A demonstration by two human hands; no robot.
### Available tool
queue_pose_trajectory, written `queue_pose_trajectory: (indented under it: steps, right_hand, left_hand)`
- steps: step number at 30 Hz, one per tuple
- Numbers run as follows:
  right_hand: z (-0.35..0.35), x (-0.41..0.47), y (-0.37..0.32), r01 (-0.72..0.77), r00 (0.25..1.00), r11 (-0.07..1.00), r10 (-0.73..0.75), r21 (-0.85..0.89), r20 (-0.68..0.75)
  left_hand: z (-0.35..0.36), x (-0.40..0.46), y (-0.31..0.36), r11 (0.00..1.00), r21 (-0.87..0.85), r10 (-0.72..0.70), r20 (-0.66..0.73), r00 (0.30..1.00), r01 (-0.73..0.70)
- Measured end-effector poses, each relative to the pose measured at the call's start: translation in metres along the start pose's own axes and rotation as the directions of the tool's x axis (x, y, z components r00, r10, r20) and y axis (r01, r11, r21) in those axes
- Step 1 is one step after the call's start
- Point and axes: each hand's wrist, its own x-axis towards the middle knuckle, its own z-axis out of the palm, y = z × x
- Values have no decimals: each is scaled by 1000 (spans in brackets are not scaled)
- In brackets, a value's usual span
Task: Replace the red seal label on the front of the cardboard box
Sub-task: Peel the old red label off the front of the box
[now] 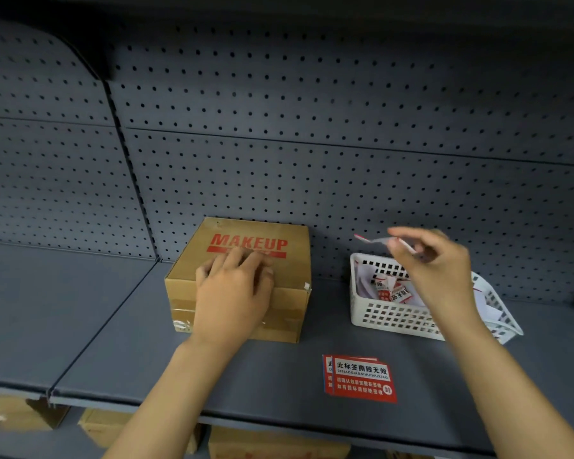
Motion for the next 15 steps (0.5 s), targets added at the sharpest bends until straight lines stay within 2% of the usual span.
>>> queue_pose_trajectory:
  steps: [2, 4, 8, 11, 13, 15]
  right_hand:
    - [-19, 6, 19, 95, 994, 961, -108, -260, -36]
    - [-35, 8, 39, 101, 994, 905, -111, -413, -1]
    - [-47, 8, 62, 21, 975, 850, 100, -526, 201]
    - [-50, 12, 65, -90, 897, 820, 314, -565, 313]
    - [-53, 17, 67, -102, 855, 803, 373, -587, 361]
    - [-57, 22, 66, -110, 780, 795, 441, -597, 443]
  left_hand:
    - [-6, 4, 2, 986, -165, -8, 64, 998, 19]
    - [-11, 8, 8, 972, -233, 55, 103, 993, -29]
    - [-10, 10, 22, 952, -278, 164, 112, 980, -128]
    - [-6, 8, 28, 964, -231, 171, 147, 974, -134]
    - [-9, 7, 31, 968, -233, 138, 165, 977, -98]
    - [-14, 9, 34, 973, -223, 108, 223, 969, -58]
